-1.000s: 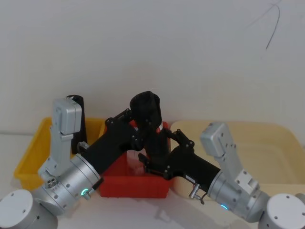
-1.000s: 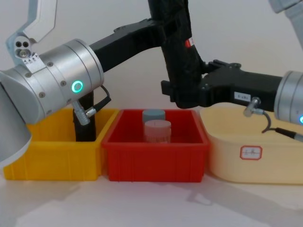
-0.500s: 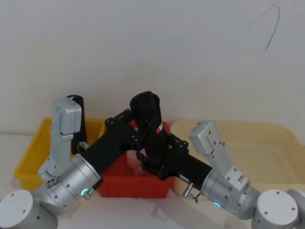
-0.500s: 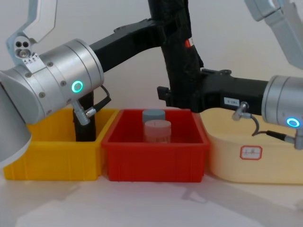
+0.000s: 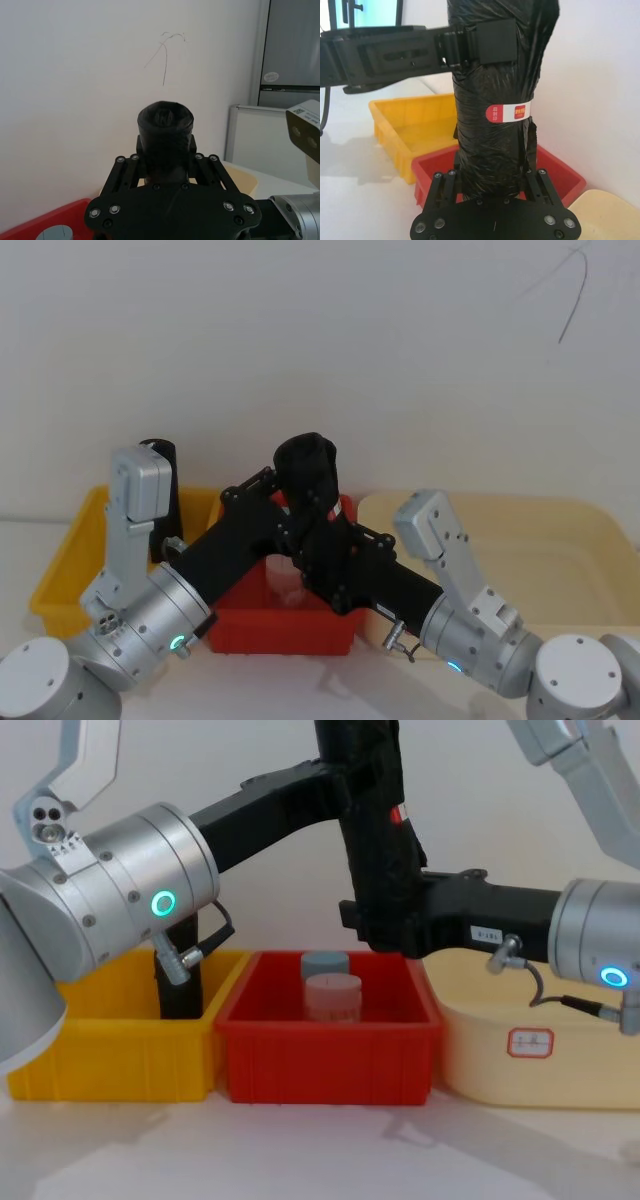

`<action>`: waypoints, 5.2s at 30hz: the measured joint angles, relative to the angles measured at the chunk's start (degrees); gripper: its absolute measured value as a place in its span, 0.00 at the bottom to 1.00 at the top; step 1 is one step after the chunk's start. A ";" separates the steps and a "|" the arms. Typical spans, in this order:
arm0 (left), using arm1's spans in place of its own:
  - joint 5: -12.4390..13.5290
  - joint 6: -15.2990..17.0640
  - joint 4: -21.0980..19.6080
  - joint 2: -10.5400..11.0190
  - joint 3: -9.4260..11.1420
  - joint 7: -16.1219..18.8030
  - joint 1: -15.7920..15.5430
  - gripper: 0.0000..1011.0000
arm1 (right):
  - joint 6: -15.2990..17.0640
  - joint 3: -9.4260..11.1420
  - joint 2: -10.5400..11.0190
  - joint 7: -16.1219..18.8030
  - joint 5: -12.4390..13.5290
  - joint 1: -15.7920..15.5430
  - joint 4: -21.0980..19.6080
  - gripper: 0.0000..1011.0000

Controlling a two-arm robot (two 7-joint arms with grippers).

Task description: Pick up the garbage bag with the one hand and transfer it to the other hand.

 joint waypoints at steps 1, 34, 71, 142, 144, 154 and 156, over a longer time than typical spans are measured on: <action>0.00 0.00 0.00 0.00 0.00 0.00 0.00 0.41 | 0.03 0.03 0.01 -0.02 -0.01 -0.04 -0.02 0.54; -0.01 -0.01 0.00 0.00 0.00 0.00 0.00 0.99 | 3.69 8.81 1.01 -7.61 0.77 -1.42 0.18 0.54; -0.01 -0.01 0.00 0.00 0.00 0.00 0.00 0.99 | 8.75 17.38 2.01 -16.46 -1.52 -5.42 1.97 0.95; 9.90 1.00 -17.30 8.13 -13.06 18.03 13.52 0.99 | 10.93 1.41 -3.85 1.00 -1.00 3.87 5.79 0.99; 9.95 1.02 -17.41 8.17 -13.16 18.12 13.63 0.99 | 11.13 0.79 -4.13 1.60 -1.06 5.03 7.18 0.99; 10.06 1.07 -17.72 8.33 -13.45 18.39 13.89 0.99 | 11.74 -1.28 -5.25 3.49 -1.31 8.95 12.46 0.99; 10.08 1.08 -17.76 8.34 -13.49 18.42 13.93 0.99 | 11.79 -1.71 -5.55 3.81 -1.35 9.80 13.67 0.99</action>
